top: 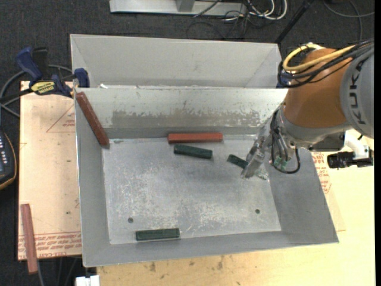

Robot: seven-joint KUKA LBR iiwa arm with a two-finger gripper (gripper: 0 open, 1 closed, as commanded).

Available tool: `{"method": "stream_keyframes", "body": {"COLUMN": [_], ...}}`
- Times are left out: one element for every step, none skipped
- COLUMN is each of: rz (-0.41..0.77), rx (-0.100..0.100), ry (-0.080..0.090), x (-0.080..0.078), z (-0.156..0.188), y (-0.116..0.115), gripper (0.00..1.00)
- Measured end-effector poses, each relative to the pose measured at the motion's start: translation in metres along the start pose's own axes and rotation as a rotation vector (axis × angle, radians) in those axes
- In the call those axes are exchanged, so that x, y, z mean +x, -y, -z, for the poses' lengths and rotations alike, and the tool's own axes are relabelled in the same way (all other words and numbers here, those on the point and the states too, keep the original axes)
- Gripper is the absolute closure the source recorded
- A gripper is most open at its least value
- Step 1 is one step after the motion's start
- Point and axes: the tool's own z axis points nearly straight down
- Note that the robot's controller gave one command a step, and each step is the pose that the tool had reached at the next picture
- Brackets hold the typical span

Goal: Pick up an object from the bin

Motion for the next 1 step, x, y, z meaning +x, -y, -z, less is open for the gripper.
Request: {"method": "stream_keyframes", "body": {"rz": [0.197], "rx": [0.003], "ry": [-0.002], "x": [0.0025], "z": [0.0798], "y": [0.0556], "gripper": [1.0]}}
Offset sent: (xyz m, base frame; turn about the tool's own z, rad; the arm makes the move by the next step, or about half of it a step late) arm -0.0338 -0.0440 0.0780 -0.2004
